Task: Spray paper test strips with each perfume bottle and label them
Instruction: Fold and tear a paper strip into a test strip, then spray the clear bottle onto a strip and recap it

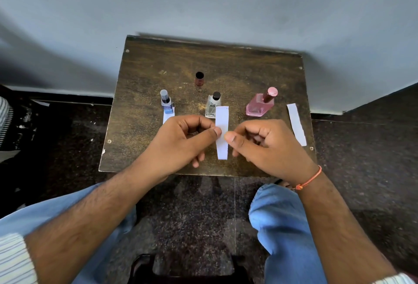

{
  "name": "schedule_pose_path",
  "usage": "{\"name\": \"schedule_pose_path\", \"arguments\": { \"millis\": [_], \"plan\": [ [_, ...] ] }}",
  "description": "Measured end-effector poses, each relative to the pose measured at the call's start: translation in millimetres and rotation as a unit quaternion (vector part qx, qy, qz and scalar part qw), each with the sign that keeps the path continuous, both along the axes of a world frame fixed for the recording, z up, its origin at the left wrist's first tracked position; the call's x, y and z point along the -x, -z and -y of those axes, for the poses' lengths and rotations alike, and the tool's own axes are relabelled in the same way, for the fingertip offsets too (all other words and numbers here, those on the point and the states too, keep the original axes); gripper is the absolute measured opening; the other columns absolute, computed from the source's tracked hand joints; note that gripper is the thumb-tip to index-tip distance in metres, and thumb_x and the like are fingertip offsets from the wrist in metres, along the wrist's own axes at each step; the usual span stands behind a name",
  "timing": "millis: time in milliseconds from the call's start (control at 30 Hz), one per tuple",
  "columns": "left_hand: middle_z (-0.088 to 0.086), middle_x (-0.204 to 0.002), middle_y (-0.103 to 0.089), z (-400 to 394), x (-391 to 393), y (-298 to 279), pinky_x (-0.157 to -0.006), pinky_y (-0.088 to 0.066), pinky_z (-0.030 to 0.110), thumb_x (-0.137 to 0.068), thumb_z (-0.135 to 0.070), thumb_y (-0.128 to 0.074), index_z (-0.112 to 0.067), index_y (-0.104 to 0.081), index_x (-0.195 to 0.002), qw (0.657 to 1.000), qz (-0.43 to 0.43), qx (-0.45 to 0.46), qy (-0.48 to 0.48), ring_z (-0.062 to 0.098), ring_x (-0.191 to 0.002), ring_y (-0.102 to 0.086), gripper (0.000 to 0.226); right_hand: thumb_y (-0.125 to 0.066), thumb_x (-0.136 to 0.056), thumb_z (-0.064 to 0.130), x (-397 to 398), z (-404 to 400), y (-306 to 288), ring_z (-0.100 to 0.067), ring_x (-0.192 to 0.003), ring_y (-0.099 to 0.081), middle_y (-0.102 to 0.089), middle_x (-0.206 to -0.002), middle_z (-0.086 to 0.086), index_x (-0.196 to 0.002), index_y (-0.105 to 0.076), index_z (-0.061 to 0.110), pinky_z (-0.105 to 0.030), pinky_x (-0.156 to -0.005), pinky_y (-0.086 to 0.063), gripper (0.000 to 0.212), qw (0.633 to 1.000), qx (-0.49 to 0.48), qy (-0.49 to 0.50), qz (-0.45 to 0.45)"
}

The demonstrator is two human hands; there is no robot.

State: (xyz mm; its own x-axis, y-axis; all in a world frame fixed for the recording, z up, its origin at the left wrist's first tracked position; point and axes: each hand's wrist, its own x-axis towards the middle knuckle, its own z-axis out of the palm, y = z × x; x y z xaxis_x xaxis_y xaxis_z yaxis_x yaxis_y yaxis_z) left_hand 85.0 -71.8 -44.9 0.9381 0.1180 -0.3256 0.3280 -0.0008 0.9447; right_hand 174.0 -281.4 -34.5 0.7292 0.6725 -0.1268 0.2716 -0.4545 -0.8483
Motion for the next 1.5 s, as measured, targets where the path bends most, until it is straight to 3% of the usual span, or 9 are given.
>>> {"name": "schedule_pose_path", "arguments": {
  "millis": [167,267,467,700,800,900,1167,1367,1500],
  "plan": [
    [-0.003,-0.057,-0.053,-4,3,-3,-0.042,-0.041,0.023,-0.104,-0.015,-0.068,-0.023,-0.07,-0.08,0.999,0.025,-0.01,-0.027,0.014,-0.047,-0.048,0.025,-0.076,-0.099,0.03,-1,-11,10,-0.017,-0.06,-0.061,-0.07,-0.084,0.007,-0.103,-0.073,0.021,-0.043,-0.061,-0.053,0.01,0.981,-0.03,0.1,0.163],
    [-0.003,-0.056,-0.05,-7,5,-6,-0.042,-0.036,0.024,-0.098,-0.023,-0.064,-0.018,-0.065,-0.08,0.998,0.043,0.016,-0.041,0.016,-0.046,-0.043,0.018,-0.081,-0.095,0.025,5,-27,16,-0.012,-0.064,-0.067,-0.06,-0.115,0.035,-0.127,-0.067,0.02,-0.034,-0.063,-0.057,0.036,0.977,-0.034,0.126,0.171],
    [-0.01,-0.052,-0.052,-11,6,-11,-0.042,-0.035,0.022,-0.096,-0.022,-0.058,-0.013,-0.06,-0.081,0.997,0.056,0.021,-0.039,0.009,-0.042,-0.042,0.018,-0.082,-0.095,0.024,10,-49,28,-0.013,-0.061,-0.07,-0.064,-0.147,0.017,-0.155,-0.05,0.025,-0.032,-0.069,-0.062,0.068,0.982,-0.045,0.157,0.089],
    [-0.012,-0.052,-0.054,-12,10,-13,-0.045,-0.036,0.015,-0.096,-0.017,-0.055,-0.001,-0.059,-0.084,0.996,0.084,0.024,-0.031,0.002,-0.043,-0.042,0.021,-0.081,-0.094,0.029,11,-66,34,-0.003,-0.055,-0.062,-0.074,-0.097,0.016,-0.13,-0.072,0.025,-0.018,-0.059,-0.045,0.038,0.98,-0.002,0.191,0.056],
    [-0.012,-0.051,-0.053,-13,9,-14,-0.045,-0.036,0.016,-0.096,-0.017,-0.055,0.005,-0.059,-0.086,0.995,0.09,0.02,-0.038,0.002,-0.043,-0.042,0.024,-0.079,-0.095,0.028,12,-68,29,-0.004,-0.063,-0.063,-0.077,-0.096,0.012,-0.12,-0.074,0.025,-0.031,-0.059,-0.055,0.026,0.972,-0.09,0.205,-0.065],
    [-0.013,-0.053,-0.051,-13,7,-13,-0.045,-0.034,0.017,-0.097,-0.015,-0.053,0.005,-0.054,-0.084,0.994,0.097,0.029,-0.049,0.005,-0.045,-0.041,0.024,-0.075,-0.1,0.022,10,-67,18,-0.005,-0.067,-0.063,-0.073,-0.08,0.011,-0.111,-0.073,0.02,-0.024,-0.053,-0.047,0.011,0.937,-0.176,0.229,-0.194],
    [-0.013,-0.056,-0.052,-12,4,-10,-0.047,-0.034,0.019,-0.099,-0.017,-0.05,0.004,-0.058,-0.088,0.991,0.105,0.02,-0.077,0.004,-0.047,-0.041,0.025,-0.055,-0.1,0.035,7,-55,3,-0.021,-0.075,-0.069,-0.062,-0.093,-0.005,-0.129,-0.065,0.008,-0.03,-0.045,-0.053,0.041,0.867,-0.277,0.155,-0.384],
    [-0.017,-0.059,-0.055,-6,1,-6,-0.052,-0.038,0.015,-0.099,-0.016,-0.05,-0.015,-0.06,-0.079,0.993,0.097,0.009,-0.064,-0.001,-0.051,-0.046,0.023,-0.047,-0.099,0.034,6,-45,-3,-0.021,-0.062,-0.057,-0.064,-0.094,-0.006,-0.118,-0.059,0.013,-0.023,-0.042,-0.037,0.03,0.856,-0.284,0.123,-0.414],
    [-0.018,-0.059,-0.049,-4,0,1,-0.052,-0.034,0.018,-0.099,-0.021,-0.052,-0.015,-0.054,-0.074,0.994,0.094,-0.032,-0.049,0.0,-0.051,-0.04,0.026,-0.048,-0.097,0.038,5,-41,-4,-0.015,-0.054,-0.039,-0.056,-0.077,-0.005,-0.113,-0.059,0.017,-0.03,-0.05,-0.013,0.029,0.861,-0.255,0.129,-0.42]
  ]
}}
